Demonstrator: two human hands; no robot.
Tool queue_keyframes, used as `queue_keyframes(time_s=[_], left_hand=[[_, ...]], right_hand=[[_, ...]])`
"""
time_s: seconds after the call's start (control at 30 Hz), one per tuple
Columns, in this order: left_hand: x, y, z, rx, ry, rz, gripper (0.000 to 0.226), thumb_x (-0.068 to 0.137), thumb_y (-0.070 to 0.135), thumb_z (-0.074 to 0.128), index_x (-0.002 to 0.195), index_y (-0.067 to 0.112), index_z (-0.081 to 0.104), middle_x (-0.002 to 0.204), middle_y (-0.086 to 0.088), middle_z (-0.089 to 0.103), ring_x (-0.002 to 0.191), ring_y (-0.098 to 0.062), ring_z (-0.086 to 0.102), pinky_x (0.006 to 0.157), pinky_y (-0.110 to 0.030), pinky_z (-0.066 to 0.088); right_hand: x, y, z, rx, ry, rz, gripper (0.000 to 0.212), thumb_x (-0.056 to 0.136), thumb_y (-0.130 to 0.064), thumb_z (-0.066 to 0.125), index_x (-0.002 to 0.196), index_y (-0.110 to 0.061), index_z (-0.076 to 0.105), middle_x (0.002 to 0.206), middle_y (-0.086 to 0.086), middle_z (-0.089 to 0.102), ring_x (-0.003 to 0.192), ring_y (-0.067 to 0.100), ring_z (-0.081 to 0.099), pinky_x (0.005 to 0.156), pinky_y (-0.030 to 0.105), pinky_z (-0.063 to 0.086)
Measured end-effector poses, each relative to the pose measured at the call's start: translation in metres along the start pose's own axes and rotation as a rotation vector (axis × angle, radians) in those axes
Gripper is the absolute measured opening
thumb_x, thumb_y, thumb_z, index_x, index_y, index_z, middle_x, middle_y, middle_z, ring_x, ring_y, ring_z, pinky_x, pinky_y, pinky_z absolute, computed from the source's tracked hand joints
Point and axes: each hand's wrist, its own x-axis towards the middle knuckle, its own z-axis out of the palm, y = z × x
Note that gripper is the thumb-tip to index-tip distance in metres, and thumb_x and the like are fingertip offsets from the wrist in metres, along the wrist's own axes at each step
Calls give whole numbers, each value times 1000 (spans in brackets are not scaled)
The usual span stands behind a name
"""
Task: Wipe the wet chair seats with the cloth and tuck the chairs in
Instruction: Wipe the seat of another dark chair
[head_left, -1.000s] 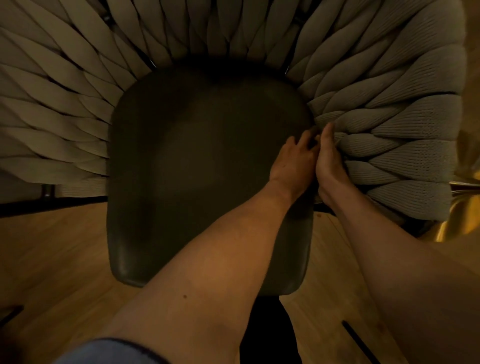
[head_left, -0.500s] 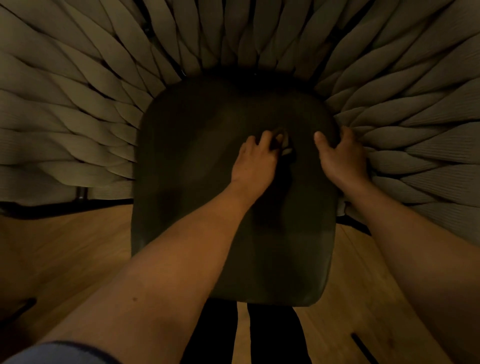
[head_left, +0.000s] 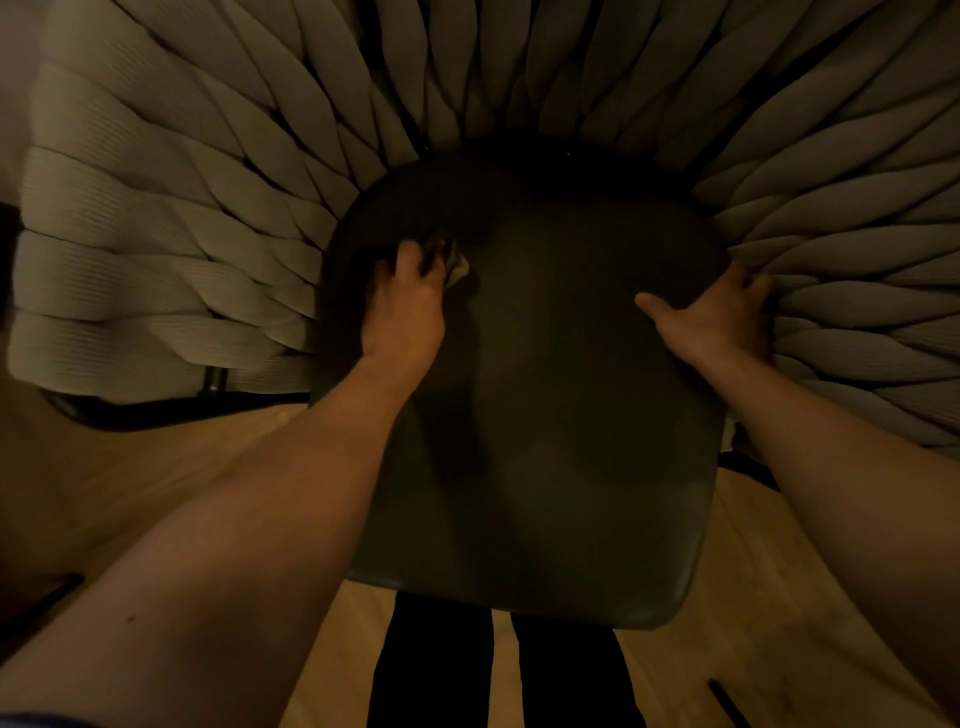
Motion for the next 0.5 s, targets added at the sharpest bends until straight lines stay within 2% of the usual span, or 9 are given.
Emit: queue_keyframes(time_s=[0.13,0.2,0.23,0.3,0.43,0.5], left_hand=[[3,-29,-7,-36,19,-91,39,95,11,45,134,16,47,131,-15,40,112,-40,43,91,-52,44],[4,-38,-9,-63,48,-126,24,97,33,42,120,26,47,125,-11,45,110,-33,46,90,-52,42],[6,-42,-9,-39,82,-150,23,95,44,38,113,31,45,122,-8,47,108,-30,48,90,-52,42],[8,-55,-4,-33,137,-234,26,90,53,33,104,34,43,119,-5,50,108,-29,49,92,-54,42],[17,-67,3,-144,196,-495,34,86,52,31,111,33,46,118,-5,54,107,-30,53,94,-56,43],[23,-60,3,-232,170,-558,34,90,36,36,122,29,46,128,-4,49,114,-30,51,98,-48,42]], right_hand=[[1,1,1,-6,14,7,107,81,-59,78,159,-15,20,161,15,21,145,42,32,115,58,36],[2,2,3,4,20,5,108,80,-60,78,159,-15,21,161,15,21,145,42,33,115,57,36],[2,2,3,9,22,7,108,79,-60,78,159,-15,21,161,15,21,144,42,34,115,57,36],[1,3,4,14,24,16,108,79,-60,79,159,-16,21,161,15,21,144,42,34,115,57,36],[2,2,1,28,5,26,107,79,-59,79,159,-18,22,162,14,20,144,43,34,114,57,38],[4,3,0,76,-6,35,105,79,-62,78,159,-19,25,161,13,21,144,42,35,114,55,38]])
